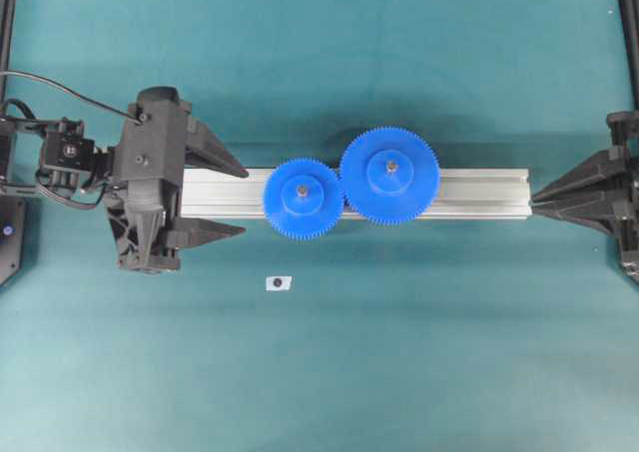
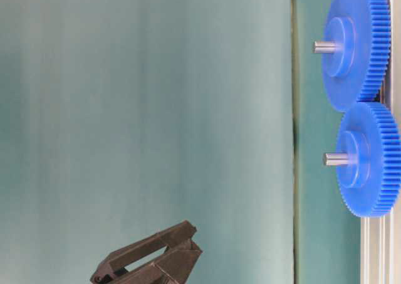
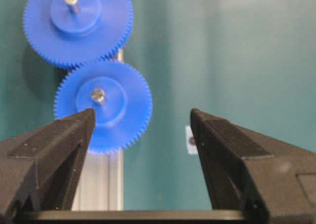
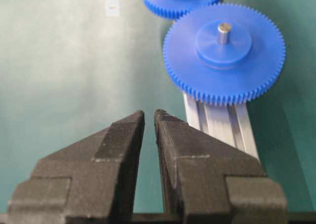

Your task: Find the location of the shaft and insert the small gear.

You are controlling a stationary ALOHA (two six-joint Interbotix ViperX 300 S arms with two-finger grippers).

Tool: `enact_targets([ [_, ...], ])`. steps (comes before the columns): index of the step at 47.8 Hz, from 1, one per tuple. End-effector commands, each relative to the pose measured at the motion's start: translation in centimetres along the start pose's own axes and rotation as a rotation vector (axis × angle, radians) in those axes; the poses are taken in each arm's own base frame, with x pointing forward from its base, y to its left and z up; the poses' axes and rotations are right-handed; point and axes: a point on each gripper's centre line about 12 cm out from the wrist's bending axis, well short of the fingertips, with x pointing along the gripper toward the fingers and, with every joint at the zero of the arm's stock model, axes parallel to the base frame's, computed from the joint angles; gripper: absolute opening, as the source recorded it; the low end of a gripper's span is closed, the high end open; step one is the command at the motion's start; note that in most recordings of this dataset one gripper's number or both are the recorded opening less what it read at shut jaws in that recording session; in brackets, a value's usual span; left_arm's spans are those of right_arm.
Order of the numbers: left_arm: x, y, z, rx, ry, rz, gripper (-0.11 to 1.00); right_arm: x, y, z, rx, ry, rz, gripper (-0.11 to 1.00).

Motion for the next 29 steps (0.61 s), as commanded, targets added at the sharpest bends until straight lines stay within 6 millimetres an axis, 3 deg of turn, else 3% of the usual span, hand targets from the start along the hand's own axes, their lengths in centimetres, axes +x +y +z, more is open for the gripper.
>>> enact_targets([
  [1, -0.34, -0.11, 0.74, 0.005, -0.029, -0.003, 0.77, 0.04, 0.02, 0.27, 0.008, -0.008, 0.000, 0.21],
  [29, -0.20, -0.07, 0.53, 0.003, -0.023, -0.002, 0.77, 0.04, 0.01, 0.29, 0.007, -0.009, 0.000, 0.21],
])
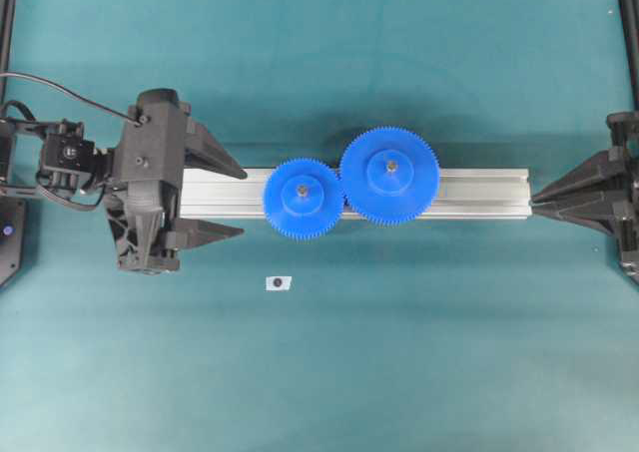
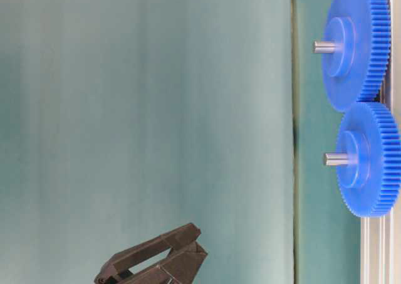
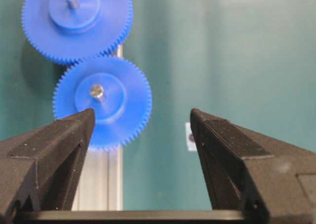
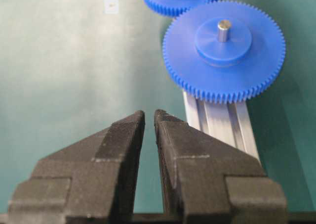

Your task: Find the location of the shaft and insert the small gear.

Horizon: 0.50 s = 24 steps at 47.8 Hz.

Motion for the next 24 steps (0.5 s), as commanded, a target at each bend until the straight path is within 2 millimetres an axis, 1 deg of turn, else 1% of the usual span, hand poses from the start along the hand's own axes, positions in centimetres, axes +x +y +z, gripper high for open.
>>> enact_targets([
  [1, -0.3, -0.1, 0.7, 0.003, -0.025, -0.001, 0.77, 0.0, 0.0, 0.4, 0.005, -0.012, 0.000, 0.21],
  [8, -0.3, -0.1, 0.6, 0.003, -0.025, -0.002, 0.77, 0.0, 0.0, 0.5, 0.005, -0.012, 0.000, 0.21],
  [17, -0.1, -0.1, -0.5, 0.001, 0.001, -0.003, 0.77, 0.0, 0.0, 0.4, 0.004, -0.011, 0.000, 0.21],
  [24, -0.2, -0.3, -0.6, 0.004, -0.007, -0.008, 0.77, 0.0, 0.0, 0.4, 0.004, -0.011, 0.000, 0.21],
])
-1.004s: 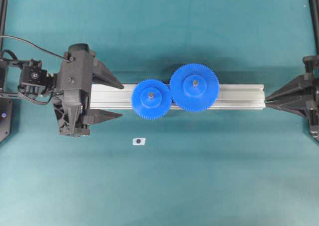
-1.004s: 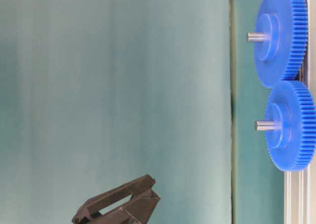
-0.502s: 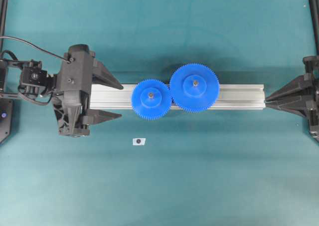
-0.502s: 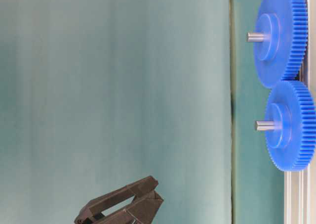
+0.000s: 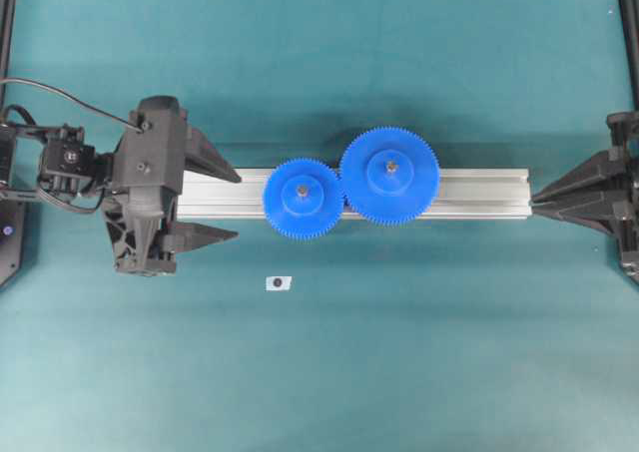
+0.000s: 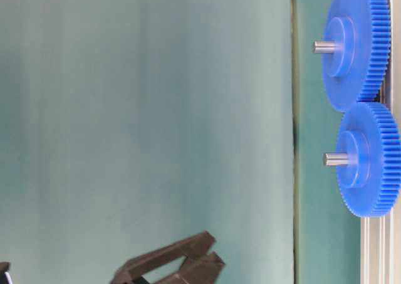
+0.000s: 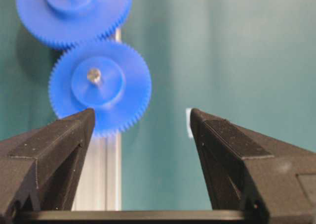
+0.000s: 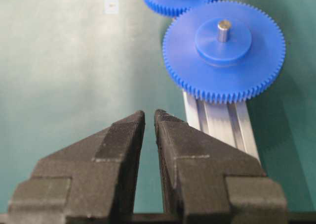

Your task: Find the location of the shaft and insert the small gear.

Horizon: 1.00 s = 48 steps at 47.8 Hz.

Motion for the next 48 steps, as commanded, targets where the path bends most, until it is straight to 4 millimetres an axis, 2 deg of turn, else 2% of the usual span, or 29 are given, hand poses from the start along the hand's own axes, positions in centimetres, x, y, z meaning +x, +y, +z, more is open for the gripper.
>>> enact_targets([
  [1, -0.33, -0.16, 0.83, 0.003, -0.042, -0.004, 0.77, -0.01, 0.03, 0.42, 0.002, -0.012, 0.000, 0.21],
  [16, -0.35, -0.23, 0.95, -0.110, -0.127, -0.011, 0.77, -0.34, 0.03, 0.38, 0.002, -0.031, 0.003, 0.21],
  [48, -0.30, -0.28, 0.10, -0.109, -0.120, -0.011, 0.77, -0.47, 0.00, 0.24, -0.002, -0.035, 0.002, 0.21],
])
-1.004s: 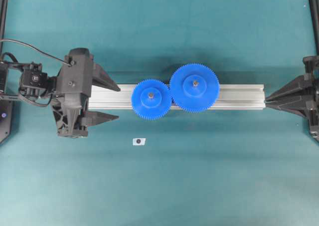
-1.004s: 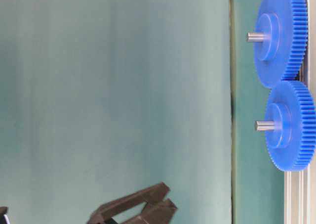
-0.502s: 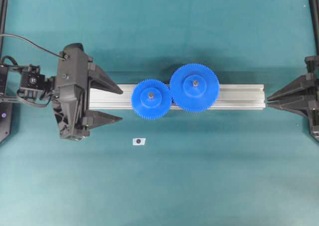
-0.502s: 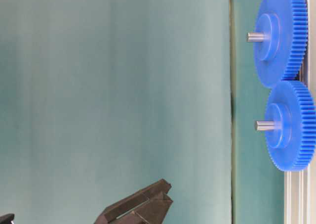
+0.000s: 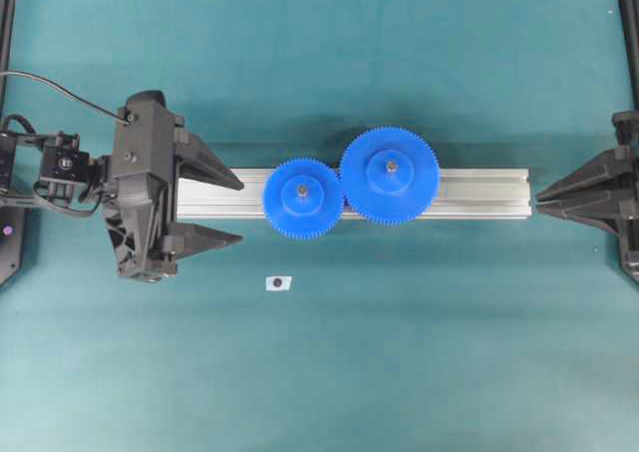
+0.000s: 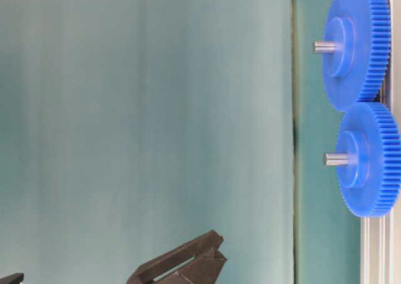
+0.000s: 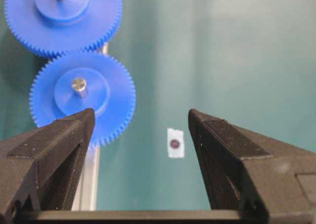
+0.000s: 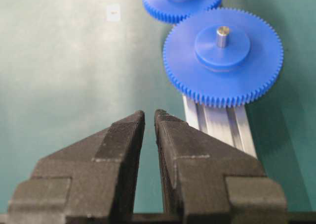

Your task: Find the location of the shaft and insert the small gear.

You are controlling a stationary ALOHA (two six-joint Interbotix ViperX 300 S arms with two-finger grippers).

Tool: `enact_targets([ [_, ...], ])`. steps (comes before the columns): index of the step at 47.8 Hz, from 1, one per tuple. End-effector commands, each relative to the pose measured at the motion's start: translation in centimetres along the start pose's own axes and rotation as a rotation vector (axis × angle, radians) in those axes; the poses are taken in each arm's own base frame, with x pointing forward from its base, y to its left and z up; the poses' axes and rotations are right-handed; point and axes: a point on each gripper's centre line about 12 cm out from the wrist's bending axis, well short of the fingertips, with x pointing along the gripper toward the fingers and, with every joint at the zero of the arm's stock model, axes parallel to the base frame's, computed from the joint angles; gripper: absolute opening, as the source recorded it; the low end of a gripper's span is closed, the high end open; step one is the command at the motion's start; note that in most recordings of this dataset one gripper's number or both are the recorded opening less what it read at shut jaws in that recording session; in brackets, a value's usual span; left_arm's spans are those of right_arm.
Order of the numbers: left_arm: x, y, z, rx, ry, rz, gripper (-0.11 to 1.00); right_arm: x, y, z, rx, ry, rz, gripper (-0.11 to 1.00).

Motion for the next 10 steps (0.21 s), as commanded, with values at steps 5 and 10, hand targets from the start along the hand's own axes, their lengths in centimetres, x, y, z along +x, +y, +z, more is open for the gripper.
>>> enact_targets([
  [5, -0.30, -0.21, 0.97, 0.008, -0.035, -0.007, 0.77, 0.04, 0.01, 0.28, 0.002, -0.008, -0.001, 0.21],
  [10, -0.30, -0.21, 0.91, 0.008, -0.033, -0.007, 0.77, 0.05, 0.00, 0.21, 0.002, -0.006, -0.001, 0.21],
])
